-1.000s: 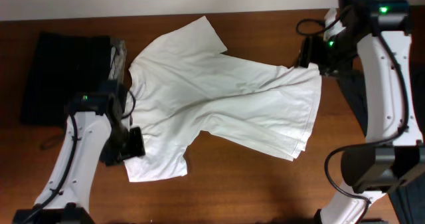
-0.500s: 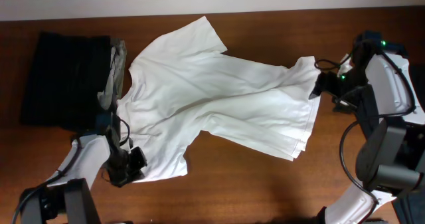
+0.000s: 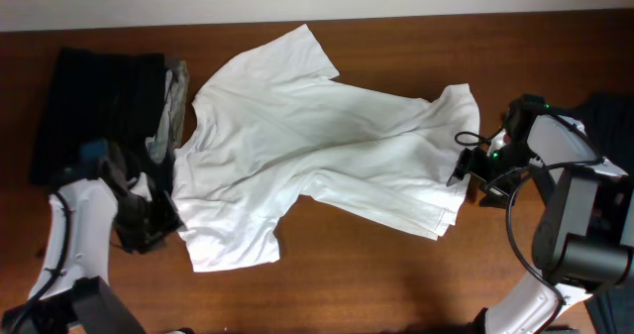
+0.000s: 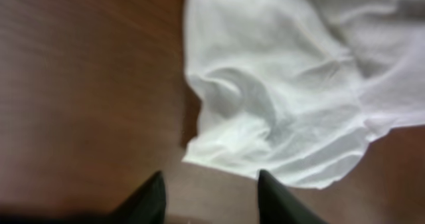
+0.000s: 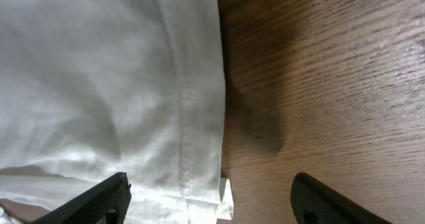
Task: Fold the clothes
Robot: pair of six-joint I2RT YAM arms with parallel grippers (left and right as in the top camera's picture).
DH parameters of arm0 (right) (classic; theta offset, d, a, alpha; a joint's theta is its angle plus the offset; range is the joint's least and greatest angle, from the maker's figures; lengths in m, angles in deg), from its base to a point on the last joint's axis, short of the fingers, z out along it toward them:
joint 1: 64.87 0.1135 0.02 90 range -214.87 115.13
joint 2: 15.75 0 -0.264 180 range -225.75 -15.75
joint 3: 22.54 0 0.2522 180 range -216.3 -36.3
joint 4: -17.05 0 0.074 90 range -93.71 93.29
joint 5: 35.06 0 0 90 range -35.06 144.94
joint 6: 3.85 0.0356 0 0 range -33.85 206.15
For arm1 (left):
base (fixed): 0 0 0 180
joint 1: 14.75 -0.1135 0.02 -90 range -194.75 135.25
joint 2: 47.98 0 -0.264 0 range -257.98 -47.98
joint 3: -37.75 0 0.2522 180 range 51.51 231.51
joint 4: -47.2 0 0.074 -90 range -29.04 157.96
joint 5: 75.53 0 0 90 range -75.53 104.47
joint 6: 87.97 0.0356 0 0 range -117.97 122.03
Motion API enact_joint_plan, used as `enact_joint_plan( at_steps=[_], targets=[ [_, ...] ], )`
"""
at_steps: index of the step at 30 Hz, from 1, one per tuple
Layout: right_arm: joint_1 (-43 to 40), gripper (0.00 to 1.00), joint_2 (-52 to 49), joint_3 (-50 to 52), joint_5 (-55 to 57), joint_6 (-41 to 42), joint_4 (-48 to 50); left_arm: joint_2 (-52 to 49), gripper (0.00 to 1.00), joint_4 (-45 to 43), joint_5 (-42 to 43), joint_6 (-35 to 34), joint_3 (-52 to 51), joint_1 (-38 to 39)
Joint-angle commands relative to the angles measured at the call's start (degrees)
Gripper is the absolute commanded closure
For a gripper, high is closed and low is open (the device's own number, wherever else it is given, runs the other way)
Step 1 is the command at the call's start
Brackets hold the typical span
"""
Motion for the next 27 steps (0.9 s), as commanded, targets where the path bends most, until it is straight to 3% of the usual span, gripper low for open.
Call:
enact_joint_plan(
  at_steps=[1, 7, 8, 9, 10, 16, 19, 22, 27],
  targets=[
    [-1.4, 0.22, 1.0, -2.0, -3.1, -0.8, -0.1, 0.5, 0.47, -5.8, 6.3, 0.5, -9.4, 1.6],
    [-3.9, 0.22, 2.9, -5.3, -10.8, -4.0, -1.9, 0.4, 0.44, -20.7, 8.0, -2.1, -21.2, 1.5],
    [-3.9, 0.22, 3.0, -5.3, -10.8, -4.1, -2.0, 0.4, 0.56, -22.3, 8.0, -2.1, -21.6, 1.5],
    [-3.9, 0.22, 3.0, -5.3, -10.8, -4.1, -2.2, 0.4, 0.84, -23.1, 8.0, -2.1, -21.6, 1.5],
    [-3.9, 0.22, 3.0, -5.3, -10.8, -4.1, -2.3, 0.4, 1.00, -23.3, 8.1, -2.1, -21.6, 1.5],
    [-3.9, 0.19, 2.8, -5.2, -9.7, -4.0, -2.4, 0.4, 1.00, -9.0, 6.0, 1.1, -11.5, -3.8],
    [-3.9, 0.16, 2.7, -3.8, -5.1, -1.7, -1.7, 0.4, 1.00, 1.2, -2.2, 4.8, 0.9, -8.2],
    [-3.8, 0.16, 2.7, -1.5, -4.7, -1.0, 1.7, 0.4, 1.00, 4.1, -6.7, 6.6, 8.3, -8.7],
    [-3.8, 0.16, 2.7, 3.3, -4.8, 1.3, 12.3, 0.4, 1.00, 3.7, -7.7, 6.5, 8.6, -8.7]
  ],
)
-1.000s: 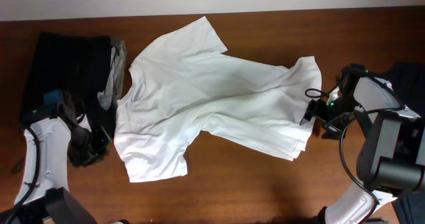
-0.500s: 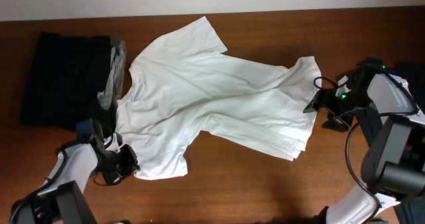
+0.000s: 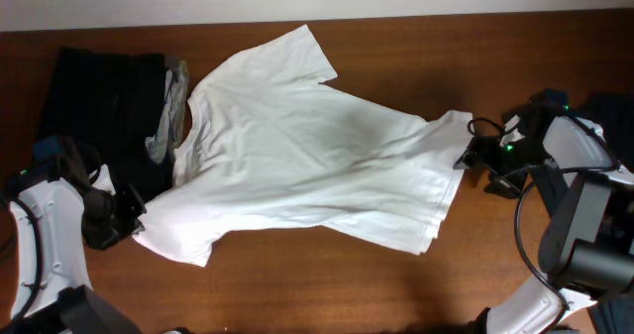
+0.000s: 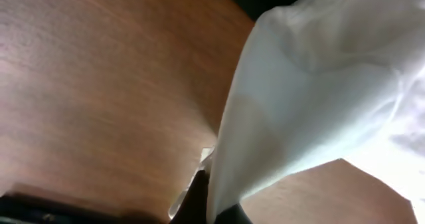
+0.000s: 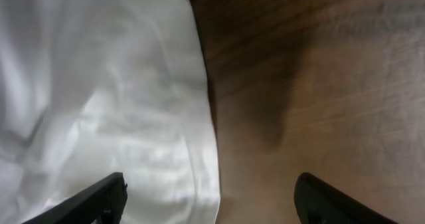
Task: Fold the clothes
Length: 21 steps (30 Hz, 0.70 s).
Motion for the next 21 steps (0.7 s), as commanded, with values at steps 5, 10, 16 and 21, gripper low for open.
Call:
enact_joint_plan(
  at_steps=[5, 10, 16, 21],
  targets=[
    [0.2, 0.24, 0.2, 7.5, 0.9, 5.6, 21.3, 0.1, 1.00, -0.3, -3.0, 1.9, 0.6, -0.3],
    [4.5, 0.56, -4.9, 8.1, 0.7, 6.1, 31.0, 0.1, 1.00, -1.0, -2.8, 1.9, 0.6, -0.3],
    [3.5, 0.88, -5.3, -1.5, 8.5, 6.1, 35.2, 0.1, 1.00, -2.4, 1.0, 1.9, 0.6, -0.3],
    [-0.9, 0.78, -5.3, -16.1, 9.4, 6.0, 32.8, 0.1, 0.97, -4.6, 4.4, 1.9, 0.6, -0.3]
  ],
)
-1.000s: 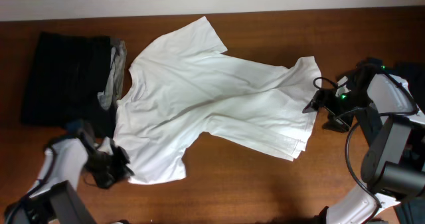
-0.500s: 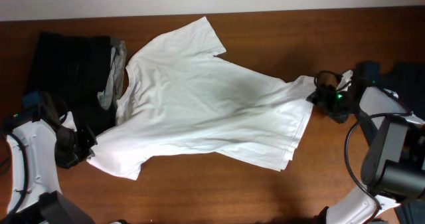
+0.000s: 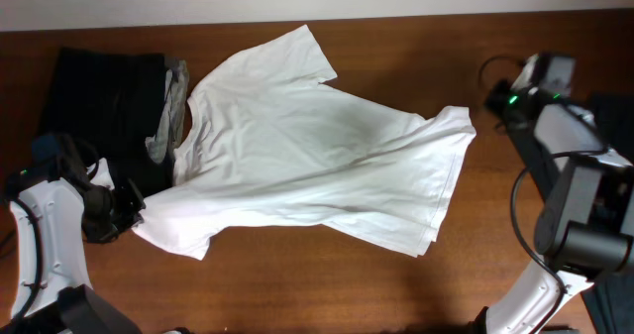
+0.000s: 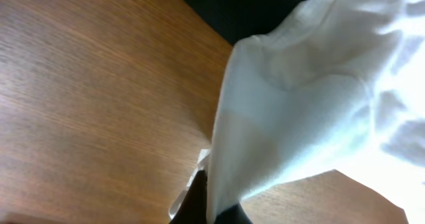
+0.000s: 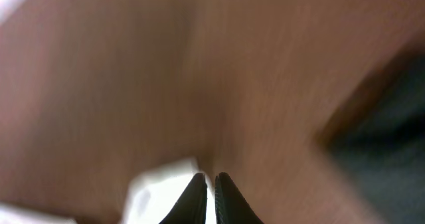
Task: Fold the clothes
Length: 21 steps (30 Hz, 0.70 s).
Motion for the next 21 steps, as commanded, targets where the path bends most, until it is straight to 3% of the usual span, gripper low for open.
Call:
enact_joint_plan(
  at_steps=[1, 2, 3, 5, 9, 10, 11, 12, 13, 17, 18, 19, 20, 21],
  targets=[
    [-2.3, 0.41, 0.3, -9.0, 0.3, -0.3, -4.1, 0.1, 0.96, -0.9, 2.5, 0.9, 0.6, -0.3],
    [-2.6, 0.32, 0.3, -11.7, -2.7, -2.1, -8.7, 0.1, 0.95, -1.0, 2.7, 0.9, 0.6, -0.2],
    [-2.8, 0.29, 0.4, -14.3, -5.5, -3.5, -14.8, 0.1, 0.95, -1.0, 2.7, 0.9, 0.6, -0.2],
    [-2.7, 0.30, 0.4, -18.7, -7.6, -4.5, -35.3, 0.1, 0.94, -1.0, 2.6, 0.9, 0.6, -0.1],
    [0.0, 0.29, 0.3, -17.1, -8.2, -6.0, -52.7, 0.1, 0.92, -1.3, 2.6, 1.0, 0.6, -0.1],
    [0.9, 0.29, 0.3, -16.5, -7.3, -6.0, -52.0, 0.0, 0.91, -1.5, 2.6, 1.3, 0.6, -0.1],
    [2.1, 0.34, 0.3, -16.1, -7.6, -7.6, -45.1, 0.0, 0.91, -1.5, 2.6, 1.3, 0.6, -0.1],
    [4.5, 0.61, 0.2, -16.1, -9.1, -9.0, -36.8, 0.0, 0.91, -1.5, 2.7, 1.3, 0.6, -0.1],
    [5.7, 0.65, 0.1, -16.1, -9.1, -8.8, -35.3, 0.1, 0.88, -1.5, 3.3, 1.4, 0.6, -0.1],
    [12.1, 0.68, -2.7, -16.1, -5.1, -7.8, -30.9, 0.1, 0.88, -1.5, 7.1, 5.8, 0.6, 0.6],
    [13.2, 0.67, -3.8, -16.1, -3.0, -6.5, -30.4, 0.0, 0.88, -1.5, 7.1, 5.9, 0.6, 0.9],
    [14.3, 0.54, -5.5, -16.1, -1.0, -5.6, -29.6, 0.1, 0.88, -1.6, 7.1, 6.5, 0.6, 1.4],
    [15.0, 0.32, -7.0, -16.1, -0.3, -5.6, -29.0, 0.1, 0.87, -1.6, 7.1, 6.5, 0.6, 1.7],
    [15.6, 0.27, -8.7, -16.1, -0.2, -5.6, -28.3, 0.1, 0.87, -1.7, 7.1, 6.5, 0.6, 2.1]
  ],
)
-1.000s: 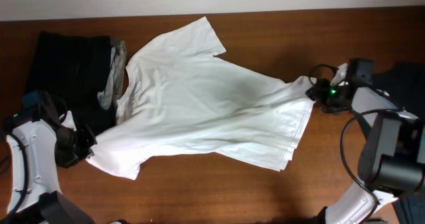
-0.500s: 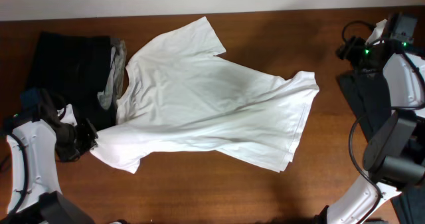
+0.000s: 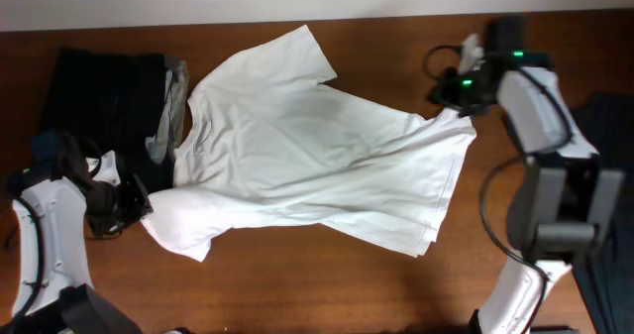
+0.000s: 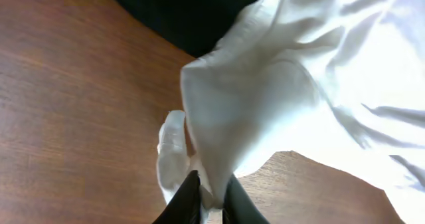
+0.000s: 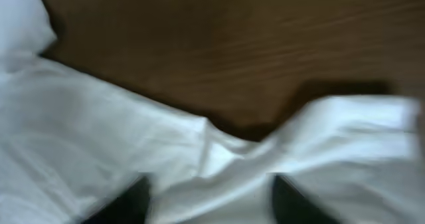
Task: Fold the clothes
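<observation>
A white T-shirt (image 3: pixel 317 161) lies spread across the wooden table (image 3: pixel 396 284), collar to the left. My left gripper (image 3: pixel 127 201) is at its lower left corner, shut on a bunched fold of the white cloth (image 4: pixel 219 111); in the wrist view the left gripper (image 4: pixel 210 199) pinches that fold between its dark fingers. My right gripper (image 3: pixel 451 88) hovers at the shirt's far right corner (image 3: pixel 461 121). Seen from the wrist, the right gripper (image 5: pixel 211 201) is open, its blurred fingers (image 5: pixel 133 197) spread over white cloth (image 5: pixel 99 137).
A dark folded garment (image 3: pixel 99 96) with a grey piece (image 3: pixel 173 101) beside it lies at the back left, close to the left arm. Another dark cloth (image 3: pixel 609 126) hangs at the right edge.
My right gripper was shut at the back right, away from the shirt; now it is open and further left, over the shirt's right corner. The left gripper keeps its hold on the cloth.
First both grippers were open, the left beside the shirt's bunched lower left part, the right at the right hem. Then the left was shut on the cloth further left and the shirt lay more spread. The right was then shut off the shirt, and now stands open over its corner.
</observation>
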Robot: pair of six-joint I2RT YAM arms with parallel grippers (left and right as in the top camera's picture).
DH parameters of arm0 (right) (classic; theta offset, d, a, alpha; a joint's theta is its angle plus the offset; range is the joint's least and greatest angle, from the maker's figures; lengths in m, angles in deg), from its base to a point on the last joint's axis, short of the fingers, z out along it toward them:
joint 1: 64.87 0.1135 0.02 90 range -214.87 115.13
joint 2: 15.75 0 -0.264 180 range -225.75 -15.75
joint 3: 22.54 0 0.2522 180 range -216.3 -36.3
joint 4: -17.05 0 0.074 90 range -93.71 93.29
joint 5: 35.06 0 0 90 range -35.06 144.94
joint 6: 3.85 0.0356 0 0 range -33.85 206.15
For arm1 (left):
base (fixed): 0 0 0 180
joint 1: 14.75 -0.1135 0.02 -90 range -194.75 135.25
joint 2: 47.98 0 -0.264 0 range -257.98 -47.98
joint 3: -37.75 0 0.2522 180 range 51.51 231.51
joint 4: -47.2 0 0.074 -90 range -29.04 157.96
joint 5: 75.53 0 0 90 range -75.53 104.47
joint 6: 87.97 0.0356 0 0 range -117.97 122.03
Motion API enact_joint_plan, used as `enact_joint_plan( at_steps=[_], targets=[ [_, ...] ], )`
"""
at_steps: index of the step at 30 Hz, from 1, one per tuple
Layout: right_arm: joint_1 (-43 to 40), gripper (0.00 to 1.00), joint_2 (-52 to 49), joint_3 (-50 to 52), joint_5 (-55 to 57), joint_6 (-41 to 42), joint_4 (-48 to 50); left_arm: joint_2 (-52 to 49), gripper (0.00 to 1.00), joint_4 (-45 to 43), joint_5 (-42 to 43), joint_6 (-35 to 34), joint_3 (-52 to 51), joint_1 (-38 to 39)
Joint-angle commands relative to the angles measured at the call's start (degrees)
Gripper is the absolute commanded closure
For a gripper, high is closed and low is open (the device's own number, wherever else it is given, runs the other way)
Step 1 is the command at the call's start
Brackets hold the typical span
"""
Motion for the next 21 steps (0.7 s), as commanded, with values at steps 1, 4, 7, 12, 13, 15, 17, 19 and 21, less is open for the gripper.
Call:
enact_joint_plan(
  at_steps=[1, 4, 7, 12, 13, 15, 17, 19, 21],
  targets=[
    [2.6, 0.26, -8.4, -0.3, 4.5, 1.1, 2.5, 0.1, 0.84, -0.2, 1.9, 2.4, 0.6, 1.9],
    [2.7, 0.25, -12.6, -0.3, 4.4, 1.0, 4.0, 0.1, 0.58, -0.2, 1.9, 2.4, 0.6, 2.3],
    [2.7, 0.38, -15.4, -0.3, 4.3, 1.0, 3.1, 0.1, 0.47, -0.1, 1.9, 2.4, 0.6, 2.3],
    [2.7, 0.75, -15.9, -0.3, 4.4, 0.6, 2.4, 0.1, 0.46, -0.2, 1.9, 2.4, 0.6, 2.3],
    [2.7, 0.69, -15.9, -0.3, 4.0, -1.0, 1.2, 0.1, 0.46, -0.2, 1.9, 2.4, 0.6, 2.3],
    [2.8, 0.65, -15.9, -0.3, 3.7, -4.3, -1.2, 0.1, 0.45, -0.2, 1.9, 2.4, 0.6, 2.3],
    [2.9, 0.64, -15.9, -0.3, 3.5, -9.4, -4.0, 0.1, 0.43, -0.3, 1.9, 2.4, 0.6, 2.3],
    [3.1, 0.57, -15.9, -0.3, 1.9, -13.7, -5.6, 0.1, 0.42, -0.7, 1.9, 2.4, 0.6, 2.3],
    [3.1, 0.64, -15.9, -0.3, 1.0, -15.1, -5.6, 0.1, 0.41, -1.2, 1.9, 2.4, 0.6, 2.3]
  ],
)
